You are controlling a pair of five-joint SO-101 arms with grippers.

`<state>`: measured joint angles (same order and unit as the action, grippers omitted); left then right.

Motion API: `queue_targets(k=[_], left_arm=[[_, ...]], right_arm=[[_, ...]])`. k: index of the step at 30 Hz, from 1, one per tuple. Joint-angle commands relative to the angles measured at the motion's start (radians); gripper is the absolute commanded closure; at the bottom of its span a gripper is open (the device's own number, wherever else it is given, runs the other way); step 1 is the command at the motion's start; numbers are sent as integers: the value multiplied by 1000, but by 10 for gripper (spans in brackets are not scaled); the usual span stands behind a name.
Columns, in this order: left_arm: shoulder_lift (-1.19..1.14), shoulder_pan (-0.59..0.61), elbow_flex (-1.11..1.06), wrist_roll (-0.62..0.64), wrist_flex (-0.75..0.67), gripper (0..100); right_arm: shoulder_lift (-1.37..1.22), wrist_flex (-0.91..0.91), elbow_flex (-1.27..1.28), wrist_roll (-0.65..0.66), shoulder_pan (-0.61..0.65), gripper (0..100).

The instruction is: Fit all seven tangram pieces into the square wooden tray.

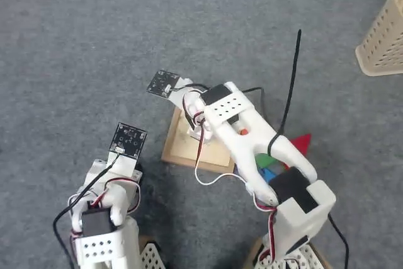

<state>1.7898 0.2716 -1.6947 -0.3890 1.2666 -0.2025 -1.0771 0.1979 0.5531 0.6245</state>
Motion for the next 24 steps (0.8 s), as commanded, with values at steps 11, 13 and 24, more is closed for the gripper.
queue_targets(k=[11, 13, 24], left_arm=[[11, 0, 7, 6, 3, 824], [11, 0, 7, 6, 3, 824], [11, 0, 7, 6, 3, 824]], right_arm=[[180, 13, 23, -137, -99, 966], [254, 56, 100, -157, -119, 993], [410, 418, 459, -341, -160, 991]])
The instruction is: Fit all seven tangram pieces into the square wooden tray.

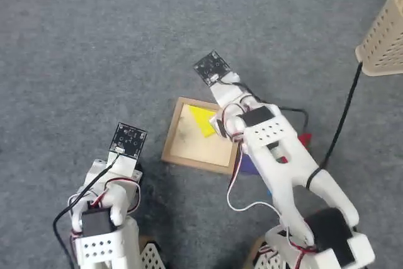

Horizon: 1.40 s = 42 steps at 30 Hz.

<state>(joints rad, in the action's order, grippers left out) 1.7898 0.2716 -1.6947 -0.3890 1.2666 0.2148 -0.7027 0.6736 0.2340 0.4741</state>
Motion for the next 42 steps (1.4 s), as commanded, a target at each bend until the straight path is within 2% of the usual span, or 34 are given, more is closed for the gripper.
queue_targets(k=[1, 8, 12, 19, 23, 26, 31, 35, 42], left_arm=[[11, 0, 7, 6, 3, 824], [11, 0, 7, 6, 3, 824], [11, 0, 7, 6, 3, 824], [11, 0, 7, 6, 3, 824], [11, 0, 7, 6, 3, 824], [11, 0, 7, 6, 3, 824], [11, 0, 7, 6, 3, 824], [11, 0, 7, 6, 3, 824], [11, 0, 7, 6, 3, 824]], right_arm=[[-45, 48, -34, -23, -10, 991], [-340, 22, -207, -84, -16, 991], [-403, -35, -284, -89, -16, 991], [-246, -142, -285, -100, -79, 989], [-99, -199, -201, -190, -114, 987], [-54, -226, -100, -227, -82, 940], [-53, -232, -40, -265, -12, 838], [-74, -226, -37, -265, 7, 844], [-288, -234, -129, -265, 1, 843]])
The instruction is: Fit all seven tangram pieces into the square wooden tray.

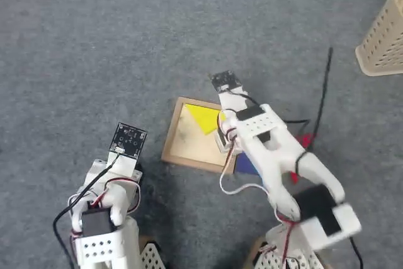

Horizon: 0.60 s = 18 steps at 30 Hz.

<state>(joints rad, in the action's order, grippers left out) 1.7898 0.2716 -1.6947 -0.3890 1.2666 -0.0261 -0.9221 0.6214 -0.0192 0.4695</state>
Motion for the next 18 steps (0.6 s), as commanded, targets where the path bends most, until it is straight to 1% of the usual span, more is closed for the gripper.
queue_targets(k=[1, 6, 9, 12, 18], left_arm=[[11, 0, 7, 6, 3, 824], [11, 0, 7, 6, 3, 824], [11, 0, 7, 6, 3, 824], [11, 0, 7, 6, 3, 824], [11, 0, 7, 6, 3, 824]], right_arm=[[-70, -16, -91, -12, 5, 843], [-113, -19, -107, -5, 4, 849], [-116, -61, -123, 14, -4, 918], [-122, -101, -150, 109, -36, 980], [-113, -125, -133, 278, -90, 991]])
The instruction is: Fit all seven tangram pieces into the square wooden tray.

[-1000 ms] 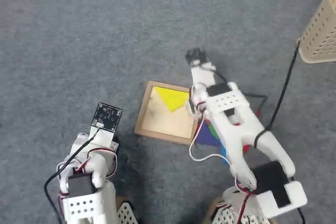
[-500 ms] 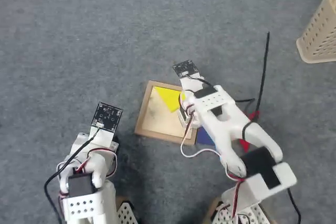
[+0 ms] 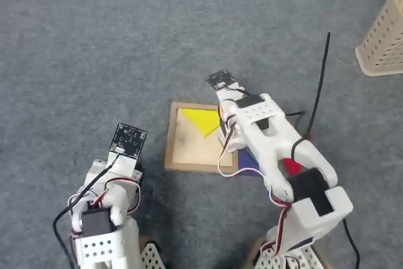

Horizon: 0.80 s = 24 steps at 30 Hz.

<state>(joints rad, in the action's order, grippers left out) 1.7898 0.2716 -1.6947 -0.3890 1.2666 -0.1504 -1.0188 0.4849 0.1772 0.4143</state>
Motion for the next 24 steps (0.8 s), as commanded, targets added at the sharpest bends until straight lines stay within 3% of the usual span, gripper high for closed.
queue_targets(k=[1, 6, 13, 19, 24], left_arm=[[11, 0, 7, 6, 3, 824], [11, 0, 7, 6, 3, 824], [11, 0, 7, 6, 3, 824], [11, 0, 7, 6, 3, 824], [11, 0, 7, 6, 3, 824]], right_arm=[[12, -30, 3, 86, -42, 991], [13, -28, -3, 86, -70, 986], [15, -116, -75, 63, -62, 838], [41, -278, -252, -32, -82, 841], [205, -312, -232, -71, -159, 839]])
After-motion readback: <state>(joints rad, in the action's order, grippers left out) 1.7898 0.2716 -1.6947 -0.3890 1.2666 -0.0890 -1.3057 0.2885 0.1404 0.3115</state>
